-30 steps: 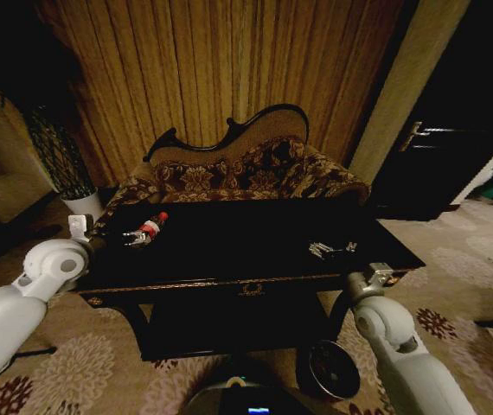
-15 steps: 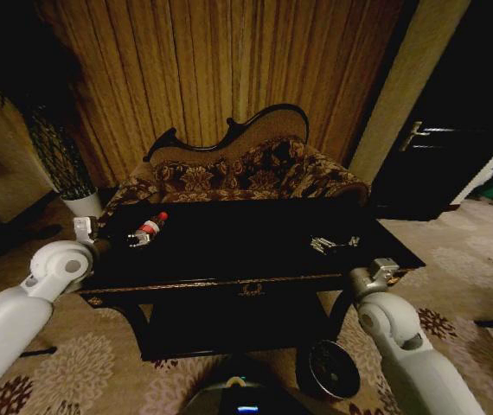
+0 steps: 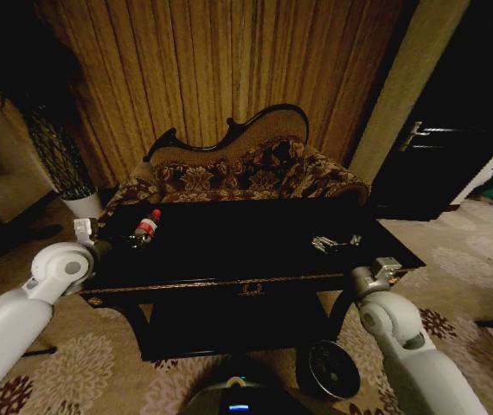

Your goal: Move to the front of the table and place the trash on the table into the trash bin.

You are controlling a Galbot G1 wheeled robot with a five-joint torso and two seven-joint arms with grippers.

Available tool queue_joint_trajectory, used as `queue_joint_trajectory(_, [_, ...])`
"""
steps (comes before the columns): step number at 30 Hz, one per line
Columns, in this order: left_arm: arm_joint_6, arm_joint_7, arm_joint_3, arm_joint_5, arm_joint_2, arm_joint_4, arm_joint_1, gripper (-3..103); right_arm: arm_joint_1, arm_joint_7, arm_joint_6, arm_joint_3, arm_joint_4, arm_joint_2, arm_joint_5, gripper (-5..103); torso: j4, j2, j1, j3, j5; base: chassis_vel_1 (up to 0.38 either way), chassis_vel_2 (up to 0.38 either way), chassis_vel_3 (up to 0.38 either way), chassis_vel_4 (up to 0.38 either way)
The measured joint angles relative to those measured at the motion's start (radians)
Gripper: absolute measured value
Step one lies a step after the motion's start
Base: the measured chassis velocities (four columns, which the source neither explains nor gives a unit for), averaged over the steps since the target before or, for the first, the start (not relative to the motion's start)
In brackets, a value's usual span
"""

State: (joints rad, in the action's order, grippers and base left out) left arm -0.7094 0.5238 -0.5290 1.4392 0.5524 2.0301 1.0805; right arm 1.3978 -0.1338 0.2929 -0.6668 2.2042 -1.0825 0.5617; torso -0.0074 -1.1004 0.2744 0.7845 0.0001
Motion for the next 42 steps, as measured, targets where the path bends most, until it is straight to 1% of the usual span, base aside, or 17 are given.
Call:
queue_joint_trajectory(6, [0.031,-0.021,-0.020,-0.045,0.002,0.003,0.005,29,0.002,-0.016,0.000,0.000,0.026,0.003,0.017,100,0.0001,0.000,0.000,0.000,-0.0003,0.000,0.000,0.000,0.000])
queue_joint_trajectory(11, [0.167,-0.179,-0.080,-0.272,-0.010,0.046,0.078,28,0.003,-0.037,0.017,0.012,0.102,0.026,0.116,100,0.0003,0.000,0.000,0.000,0.0000,0.000,0.000,0.000,0.000])
queue_joint_trajectory(12, [0.167,-0.179,-0.080,-0.272,-0.010,0.046,0.078,28,0.003,-0.037,0.017,0.012,0.102,0.026,0.116,100,0.0003,0.000,0.000,0.000,0.0000,0.000,0.000,0.000,0.000])
queue_joint_trajectory(14, [0.250,-0.263,-0.112,-0.394,-0.019,0.062,0.116,28,0.003,-0.039,0.032,0.016,0.146,0.054,0.192,100,0.0002,0.000,0.000,0.000,-0.0002,0.000,0.000,0.000,0.000])
queue_joint_trajectory(15, [0.250,-0.263,-0.112,-0.394,-0.019,0.062,0.116,28,0.003,-0.039,0.032,0.016,0.146,0.054,0.192,100,0.0002,0.000,0.000,0.000,-0.0002,0.000,0.000,0.000,0.000])
queue_joint_trajectory(17, [0.335,-0.373,-0.146,-0.510,-0.036,0.070,0.147,28,-0.003,-0.040,0.042,0.018,0.177,0.087,0.284,100,0.0002,0.000,0.000,0.000,-0.0003,0.000,0.000,0.000,0.000])
queue_joint_trajectory(19, [0.399,-0.438,-0.175,-0.549,-0.060,0.088,0.165,28,-0.013,-0.040,0.044,0.022,0.193,0.120,0.351,100,0.0002,0.000,0.000,0.000,-0.0003,0.000,0.000,0.000,0.000])
queue_joint_trajectory(21, [0.419,-0.457,-0.183,-0.554,-0.070,0.095,0.170,28,-0.015,-0.039,0.045,0.025,0.195,0.131,0.362,100,0.0002,0.000,0.000,0.000,-0.0003,0.000,0.000,0.000,0.000])
queue_joint_trajectory(24, [0.545,-0.574,-0.207,-0.613,-0.146,0.099,0.198,28,-0.039,-0.022,0.044,0.046,0.187,0.192,0.407,100,0.0000,0.000,0.000,0.000,0.0001,0.000,0.000,0.000,0.000])
queue_joint_trajectory(25, [0.545,-0.574,-0.207,-0.613,-0.146,0.099,0.198,28,-0.039,-0.022,0.044,0.046,0.187,0.192,0.407,100,0.0000,0.000,0.000,0.000,0.0001,0.000,0.000,0.000,0.000])
queue_joint_trajectory(26, [0.581,-0.597,-0.205,-0.630,-0.164,0.092,0.197,28,-0.052,-0.019,0.044,0.054,0.184,0.207,0.430,100,0.0000,0.000,0.000,0.000,0.0002,0.000,0.000,0.000,0.000])
queue_joint_trajectory(29, [0.712,-0.639,-0.108,-0.676,-0.205,0.050,0.118,28,-0.098,-0.002,0.043,0.083,0.170,0.240,0.505,100,0.0002,0.000,0.000,0.000,-0.0001,0.000,0.000,0.000,0.000])
queue_joint_trajectory(30, [0.712,-0.639,-0.108,-0.676,-0.205,0.050,0.118,28,-0.098,-0.002,0.043,0.083,0.170,0.240,0.505,100,0.0002,0.000,0.000,0.000,-0.0001,0.000,0.000,0.000,0.000])
queue_joint_trajectory(34, [0.797,-0.644,0.114,-0.708,-0.196,-0.012,-0.118,28,-0.177,0.025,0.044,0.148,0.132,0.254,0.594,100,-0.0002,0.000,0.000,0.000,-0.0002,0.000,0.000,0.000,0.000])
queue_joint_trajectory(38, [0.809,-0.639,0.254,-0.749,-0.153,-0.031,-0.240,28,-0.286,0.055,0.045,0.222,0.061,0.260,0.657,100,-0.0001,0.000,0.000,0.000,-0.0002,0.000,0.000,0.000,0.000])
queue_joint_trajectory(41, [0.809,-0.636,0.278,-0.752,-0.146,-0.031,-0.259,28,-0.315,0.061,0.045,0.239,0.044,0.261,0.671,100,0.0002,0.000,0.000,0.000,-0.0001,0.000,0.000,0.000,0.000])
queue_joint_trajectory(42, [0.806,-0.630,0.330,-0.754,-0.133,-0.031,-0.299,28,-0.373,0.069,0.045,0.269,0.011,0.260,0.695,100,0.0003,0.000,0.000,0.000,-0.0001,0.000,0.000,0.000,0.000])
